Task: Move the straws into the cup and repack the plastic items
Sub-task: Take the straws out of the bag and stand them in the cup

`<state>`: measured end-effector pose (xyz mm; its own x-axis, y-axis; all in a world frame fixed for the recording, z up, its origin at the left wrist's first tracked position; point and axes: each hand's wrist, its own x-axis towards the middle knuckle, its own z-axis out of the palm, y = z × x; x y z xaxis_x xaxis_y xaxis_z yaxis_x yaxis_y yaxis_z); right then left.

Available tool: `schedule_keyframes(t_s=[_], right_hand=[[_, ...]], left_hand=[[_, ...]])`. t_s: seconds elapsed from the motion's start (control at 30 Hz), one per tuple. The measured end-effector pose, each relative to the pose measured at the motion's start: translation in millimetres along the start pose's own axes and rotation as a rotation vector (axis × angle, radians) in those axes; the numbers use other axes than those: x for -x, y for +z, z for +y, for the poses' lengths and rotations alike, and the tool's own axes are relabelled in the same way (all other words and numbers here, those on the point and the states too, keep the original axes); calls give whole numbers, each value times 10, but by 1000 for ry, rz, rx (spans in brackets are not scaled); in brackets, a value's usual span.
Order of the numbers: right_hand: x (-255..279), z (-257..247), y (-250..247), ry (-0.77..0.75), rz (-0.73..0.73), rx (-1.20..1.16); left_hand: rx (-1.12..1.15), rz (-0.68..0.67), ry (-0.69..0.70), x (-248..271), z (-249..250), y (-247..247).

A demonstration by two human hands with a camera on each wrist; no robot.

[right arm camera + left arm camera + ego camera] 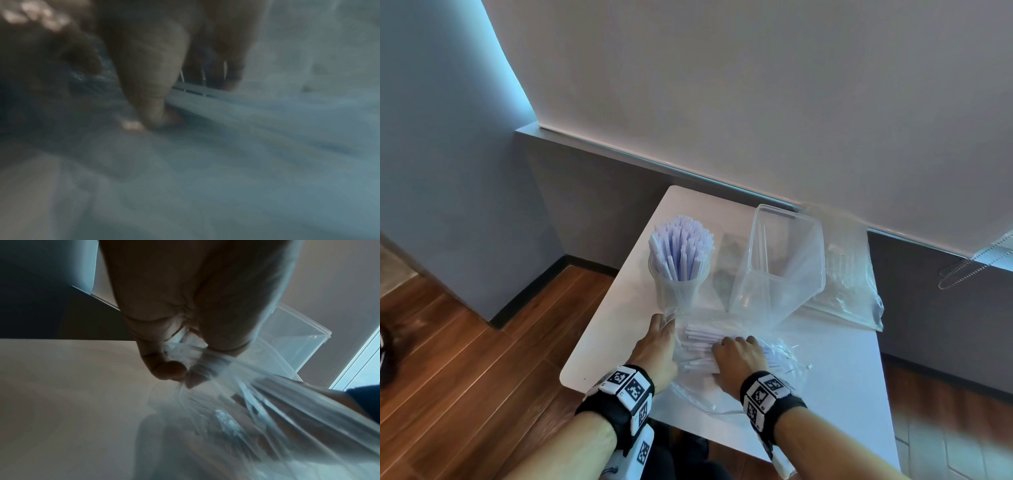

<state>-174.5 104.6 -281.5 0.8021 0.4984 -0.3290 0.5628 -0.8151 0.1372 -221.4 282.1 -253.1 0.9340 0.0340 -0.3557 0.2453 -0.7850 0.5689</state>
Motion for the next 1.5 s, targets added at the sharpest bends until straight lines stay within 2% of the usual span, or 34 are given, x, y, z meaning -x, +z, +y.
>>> schedule_keyframes(t_s=[0.2, 0.37, 0.53, 0.6, 0.7, 0.77, 0.9, 1.07, 1.17, 1.3, 1.43, 1.5], right_hand=[[61, 46, -18, -55, 48, -75], [199, 155, -165, -13, 75, -374], [407, 180, -474, -66, 170, -561], [484, 161, -619, -56, 260, -714], [532, 112, -748, 13, 423, -1104], [542, 72, -757, 58, 440, -1265], [543, 31, -639, 110, 353, -1185], [485, 75, -564, 148, 362, -1108], [478, 123, -569, 150, 319, -1074], [461, 152, -626, 98, 327, -991], [474, 132, -686, 35, 158, -970], [459, 136, -842, -5, 137, -933]], left_hand=[[-8, 8, 8, -4, 10, -20], [-11, 8, -10, -8, -14, -42], [15, -7, -44, -29, -7, -30], [19, -5, -49, -38, 2, -20], [22, 13, -53, -48, 9, -8], [23, 15, -53, -55, 9, 0], [5, 1, -56, -46, 10, 0], [5, -7, -60, -53, 4, 4], [4, -7, -55, -55, 1, 6], [7, 8, -57, -54, 5, 16], [13, 9, -54, -43, 8, 29], [14, 11, -58, -36, 20, 24]])
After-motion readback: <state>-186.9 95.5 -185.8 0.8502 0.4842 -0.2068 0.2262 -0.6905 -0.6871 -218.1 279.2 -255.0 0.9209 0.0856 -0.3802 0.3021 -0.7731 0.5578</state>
